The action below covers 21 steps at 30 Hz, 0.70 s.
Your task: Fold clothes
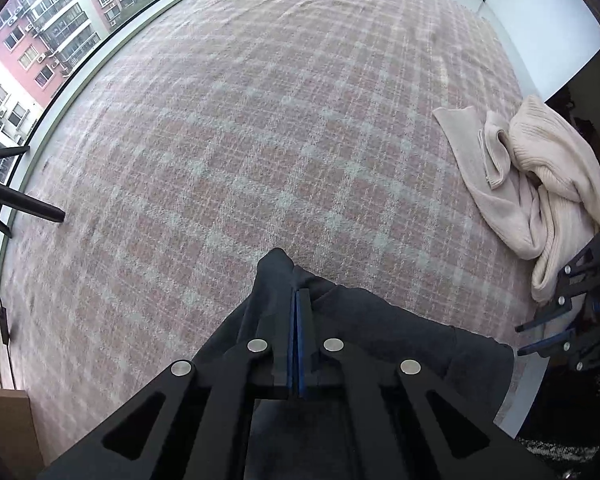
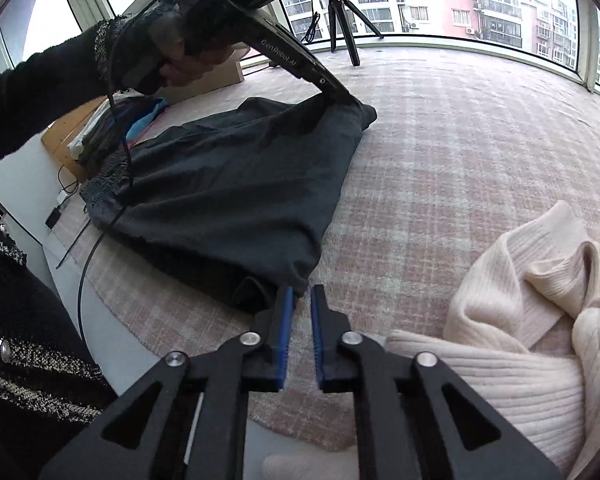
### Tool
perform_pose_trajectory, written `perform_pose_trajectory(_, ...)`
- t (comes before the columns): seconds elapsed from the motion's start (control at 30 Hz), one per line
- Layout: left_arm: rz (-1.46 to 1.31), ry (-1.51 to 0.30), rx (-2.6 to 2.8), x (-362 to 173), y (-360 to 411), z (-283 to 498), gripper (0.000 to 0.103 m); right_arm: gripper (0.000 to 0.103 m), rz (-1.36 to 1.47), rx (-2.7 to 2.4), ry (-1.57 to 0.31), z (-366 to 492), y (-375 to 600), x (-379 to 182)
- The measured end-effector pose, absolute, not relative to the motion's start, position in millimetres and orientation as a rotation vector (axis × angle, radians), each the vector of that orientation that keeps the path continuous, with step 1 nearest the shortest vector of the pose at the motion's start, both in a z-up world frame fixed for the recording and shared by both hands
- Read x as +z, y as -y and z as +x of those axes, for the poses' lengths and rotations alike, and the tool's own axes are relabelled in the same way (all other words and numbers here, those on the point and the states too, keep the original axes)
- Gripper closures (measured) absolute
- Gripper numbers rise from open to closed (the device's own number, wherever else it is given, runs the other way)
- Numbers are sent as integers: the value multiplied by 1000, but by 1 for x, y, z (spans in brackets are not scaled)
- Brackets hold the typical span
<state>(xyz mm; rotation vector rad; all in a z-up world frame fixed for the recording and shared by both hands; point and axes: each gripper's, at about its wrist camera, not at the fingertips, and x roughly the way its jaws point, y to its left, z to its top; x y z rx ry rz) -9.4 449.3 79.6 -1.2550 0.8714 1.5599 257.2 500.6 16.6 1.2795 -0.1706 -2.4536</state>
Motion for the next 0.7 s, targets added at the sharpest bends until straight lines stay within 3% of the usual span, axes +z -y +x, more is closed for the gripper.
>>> perform_pose_trajectory(0.03,-1255,-870,1558,80,-449,-9,103,78,1279,-2449,161,255,-499,16)
perform_pose_trajectory(0.17,-1249,-872,1555,82,-445,-8,103,78,1277,-2432,122,245,-491,13)
perform_pose_trajectory(0.2,-1245,-873,1557,83,-446,-8,103,83,1277,-2428,113,242,-490,12)
perform_pose_trajectory(0.23,-1237,-870,1565,83,-448,-9,103,99,1276,-2423,103,240,-488,11)
perform_pose_trajectory(0.7,-1312,-649,1614,101,-424,-48,103,101,1261,-2436,107,265,-493,18)
